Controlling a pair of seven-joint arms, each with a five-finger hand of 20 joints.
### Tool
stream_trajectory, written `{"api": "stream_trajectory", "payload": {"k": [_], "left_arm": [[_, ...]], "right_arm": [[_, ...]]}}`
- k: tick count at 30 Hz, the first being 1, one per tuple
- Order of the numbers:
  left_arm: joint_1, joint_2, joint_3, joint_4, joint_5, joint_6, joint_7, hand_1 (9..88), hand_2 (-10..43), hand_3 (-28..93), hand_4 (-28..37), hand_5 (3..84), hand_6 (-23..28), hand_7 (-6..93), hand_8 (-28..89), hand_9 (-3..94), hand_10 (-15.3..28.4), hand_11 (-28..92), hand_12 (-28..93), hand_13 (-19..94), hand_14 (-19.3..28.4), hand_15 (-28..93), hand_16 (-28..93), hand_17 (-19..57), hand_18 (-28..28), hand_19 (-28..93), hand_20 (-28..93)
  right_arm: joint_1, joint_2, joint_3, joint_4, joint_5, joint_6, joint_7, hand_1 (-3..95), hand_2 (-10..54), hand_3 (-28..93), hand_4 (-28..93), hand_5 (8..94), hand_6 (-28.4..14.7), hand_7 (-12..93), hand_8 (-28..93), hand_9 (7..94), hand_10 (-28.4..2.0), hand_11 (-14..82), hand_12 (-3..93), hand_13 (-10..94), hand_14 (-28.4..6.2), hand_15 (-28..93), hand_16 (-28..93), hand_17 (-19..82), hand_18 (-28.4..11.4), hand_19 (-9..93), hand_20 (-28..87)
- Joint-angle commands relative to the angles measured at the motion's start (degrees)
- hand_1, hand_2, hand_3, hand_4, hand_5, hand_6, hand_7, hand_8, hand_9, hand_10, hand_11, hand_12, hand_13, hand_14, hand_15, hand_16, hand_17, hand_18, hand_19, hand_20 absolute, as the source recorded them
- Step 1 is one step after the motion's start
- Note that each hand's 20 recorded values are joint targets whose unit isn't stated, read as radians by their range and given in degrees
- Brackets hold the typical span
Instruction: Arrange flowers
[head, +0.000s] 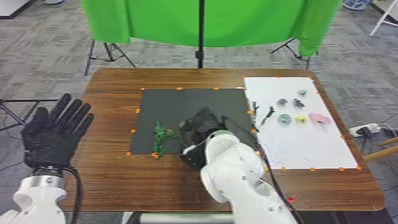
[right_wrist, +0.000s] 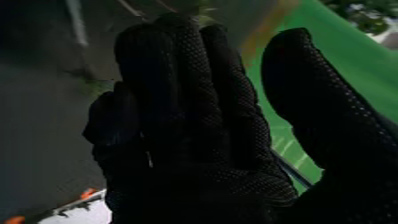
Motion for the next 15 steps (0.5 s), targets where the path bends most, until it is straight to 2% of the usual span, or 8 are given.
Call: {"api": "stream_trajectory", "payload": {"k": [1,3,4,5,7,9,13,15], "left_arm": [[1.62,-2.18,-0.84,0.03,-0.25,-1.52,0.95,22.2,13.3,79,-28.3,43.2,7.3,8.6,-8,38.2,13.2,14,9,32,12.3,17,-1,-3.9,12.6,28,13],[1.71,-2.64,-0.92,-0.1,-1.08,-1.71,1.19,22.3,13.3,79,-28.3,43.3,7.3,8.6,-8,38.2,13.2,14,9,32,12.3,17,-1,-3.9,12.6,28,13],[1.75,-2.75,-0.82,-0.06,-2.07,-2.1,1.48,22.3,13.3,79,-28.3,43.3,7.3,8.6,-8,38.2,13.2,14,9,32,12.4,17,-1,-3.9,12.6,28,13],[1.95,-2.81,-0.86,-0.18,-2.8,-1.79,1.5,22.2,13.3,79,-28.3,43.3,7.3,8.6,-8,38.2,13.2,14,9,32,12.4,17,-1,-3.9,12.6,28,13],[2.45,-2.83,-1.18,-0.29,-2.35,-1.75,1.39,22.2,13.4,79,-28.3,43.3,7.3,8.5,-8,38.2,13.2,14,9,32,12.3,17,-1,-3.9,12.6,28,13],[2.69,-2.89,-1.35,-0.38,-2.48,-1.9,1.44,22.1,13.3,79,-28.3,43.3,7.3,8.6,-8,38.3,13.2,14,9,32,12.3,17,-2,-3.9,12.6,28,13],[2.57,-3.07,-1.29,-0.51,-2.92,-1.33,1.69,22.2,13.3,79,-28.3,43.3,7.3,8.6,-9,38.3,13.2,15,10,32,12.3,17,-2,-3.9,12.6,28,13],[2.42,-3.04,-1.23,-0.45,-2.69,-1.3,1.46,22.2,13.4,79,-28.3,43.4,7.3,8.7,-8,38.4,13.3,15,10,32,12.3,17,-1,-3.9,12.6,29,13]], "right_arm": [[-1.09,8.22,10.85,-2.78,-9.92,-0.09,-2.88,39.3,-7.2,80,-19,69.5,-7.8,16,-10,73.8,-20.5,28.6,21.7,67,-17.5,67,24,39,-26.5,93,40],[0.5,10.34,14.92,-0.92,-9.67,-6.53,-1.61,39.1,-8.6,79,-19,70.1,-7.8,16,-9,73.8,-20.5,29.5,22.3,67,-17.5,67,24,39,-26.5,93,41],[2.14,11.81,16.05,0.38,-7.56,-9.42,-0.48,38.5,-9.0,78,-20,70.1,-7.8,17,-9,73.8,-20.5,29.6,22.4,67,-17.5,67,24,39,-26.5,93,41],[2.8,13.24,16.93,1.41,-7.49,-11.57,-0.45,36.6,-9.3,77,-20,70.1,-7.9,17,-9,73.6,-20.7,29.6,22.6,67,-17.6,68,24,39,-26.4,93,43],[3.58,16.0,16.37,3.91,-13.25,-11.6,-3.23,34.2,-9.4,74,-21,70.4,-8.3,17,-9,72.4,-21.4,29.1,22.5,65,-18.1,69,25,40,-26.3,93,45],[4.26,17.91,15.68,5.57,-16.39,-13.0,-4.41,32.9,-9.5,72,-21,70.9,-8.3,19,-8,71.9,-21.5,28.9,22.5,65,-18.1,69,25,40,-26.1,93,47],[4.33,19.94,13.83,8.0,-22.18,-17.06,-7.31,31.7,-9.5,71,-22,71.1,-8.1,22,-8,71.8,-21.3,29.0,22.5,64,-18.2,69,25,40,-25.8,93,49],[3.86,19.71,13.44,8.81,-22.97,-17.8,-7.21,30.3,-9.5,71,-23,71.5,-7.9,24,-8,72.5,-21.3,29.8,22.8,64,-18.0,69,25,40,-25.8,93,50]]}}
